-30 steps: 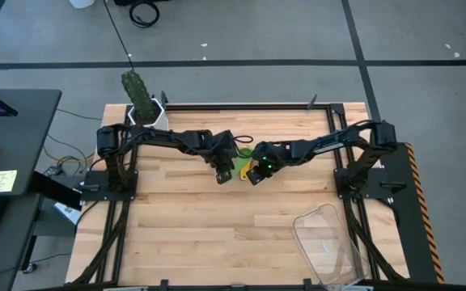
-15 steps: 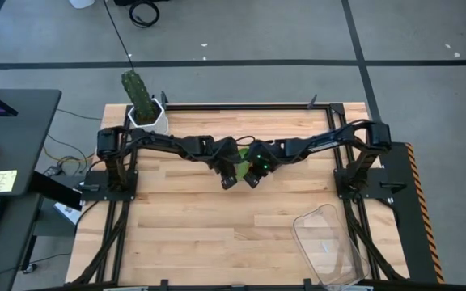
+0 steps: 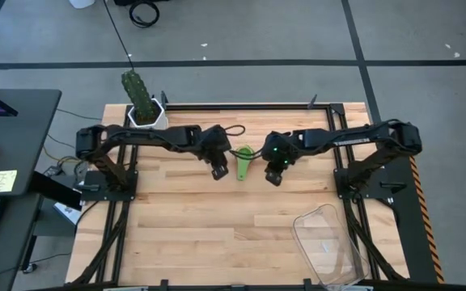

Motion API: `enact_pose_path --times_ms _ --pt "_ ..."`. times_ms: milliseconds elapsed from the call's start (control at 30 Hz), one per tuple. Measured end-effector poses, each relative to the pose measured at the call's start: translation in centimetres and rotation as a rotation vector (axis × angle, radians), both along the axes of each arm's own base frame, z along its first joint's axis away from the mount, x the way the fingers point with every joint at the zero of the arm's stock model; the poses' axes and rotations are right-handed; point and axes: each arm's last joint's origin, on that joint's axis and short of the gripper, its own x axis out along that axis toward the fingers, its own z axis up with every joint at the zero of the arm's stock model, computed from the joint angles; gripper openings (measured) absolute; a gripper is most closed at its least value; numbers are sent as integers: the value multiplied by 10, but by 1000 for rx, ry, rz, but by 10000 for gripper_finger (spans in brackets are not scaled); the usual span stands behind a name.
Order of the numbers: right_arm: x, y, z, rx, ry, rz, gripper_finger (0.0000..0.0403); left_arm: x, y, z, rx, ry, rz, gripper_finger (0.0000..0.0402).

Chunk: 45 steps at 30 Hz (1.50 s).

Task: Nest measuring cups in basket
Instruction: Stack the violet measuring cup on top of the green measuring cup

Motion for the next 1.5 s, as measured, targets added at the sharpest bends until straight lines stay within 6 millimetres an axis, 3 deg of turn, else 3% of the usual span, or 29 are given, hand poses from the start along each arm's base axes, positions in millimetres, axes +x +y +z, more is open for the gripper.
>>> enact_pose_path --times_ms 133,300,500,667,1233,1367,1500 --pt "-9 -3 3 -81 27 103 34 -7 5 15 10 -48 16 11" --pt "-21 -11 -8 -162 203 140 78 -12 9 25 17 -76 31 14" --pt "-27 -23 -17 -334 347 258 135 -14 9 26 16 -74 33 14" --pt "-27 -36 -27 -383 414 343 148 -14 9 26 15 -71 33 15" --pt "-21 -66 -76 -276 559 353 140 -15 9 26 26 -67 17 15" --pt "-20 -68 -82 -268 569 372 99 -15 9 26 27 -67 17 15" --pt "-17 -71 -80 -316 543 375 22 -15 9 26 27 -67 17 15"
